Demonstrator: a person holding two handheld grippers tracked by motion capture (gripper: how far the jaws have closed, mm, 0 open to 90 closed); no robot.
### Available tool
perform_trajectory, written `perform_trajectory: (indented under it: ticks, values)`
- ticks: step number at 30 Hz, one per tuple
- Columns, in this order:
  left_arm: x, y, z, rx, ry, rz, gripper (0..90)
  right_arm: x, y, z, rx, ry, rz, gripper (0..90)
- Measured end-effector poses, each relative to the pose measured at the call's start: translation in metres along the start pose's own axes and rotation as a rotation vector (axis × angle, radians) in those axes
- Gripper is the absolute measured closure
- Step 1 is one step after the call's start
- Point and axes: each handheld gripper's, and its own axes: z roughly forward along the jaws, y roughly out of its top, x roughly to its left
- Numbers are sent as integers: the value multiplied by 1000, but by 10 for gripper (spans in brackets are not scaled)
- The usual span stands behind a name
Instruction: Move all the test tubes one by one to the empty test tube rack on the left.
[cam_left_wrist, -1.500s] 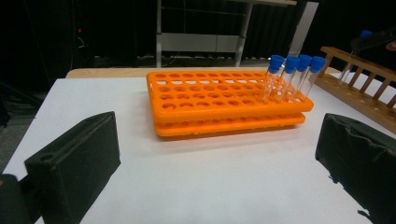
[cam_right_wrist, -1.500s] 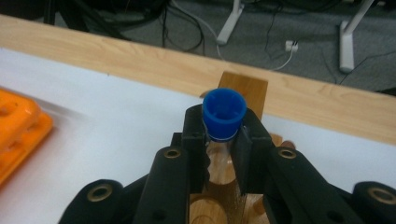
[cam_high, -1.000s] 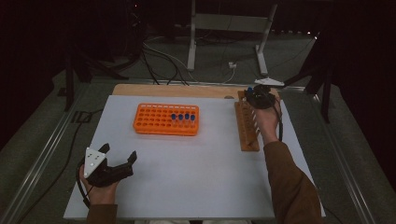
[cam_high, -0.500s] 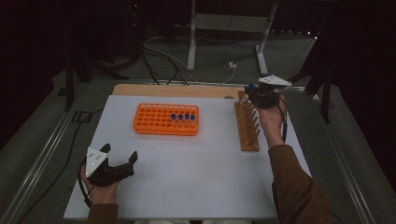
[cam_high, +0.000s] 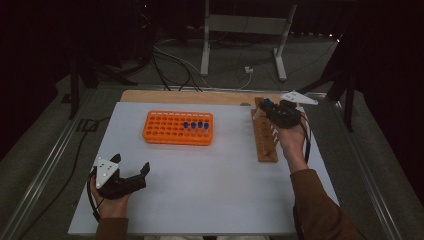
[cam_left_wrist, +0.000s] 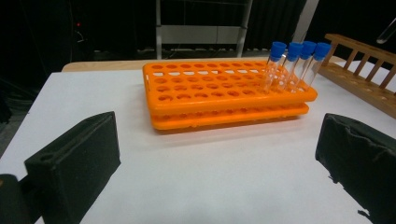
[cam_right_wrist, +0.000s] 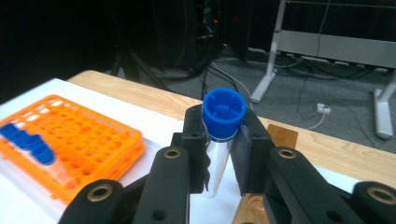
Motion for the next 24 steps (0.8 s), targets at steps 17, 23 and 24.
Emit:
perform_trajectory:
  ticks: [17,23,24]
  values:
    - [-7,0,2,13,1,18,8,33,-29,-24,-18,108,-26,768]
    - [-13,6,6,10,-7,25,9,38,-37,-29,-11,135,-41,768]
    - [-15,8,7,9,-11,33,8,39,-37,-29,-9,137,-42,768]
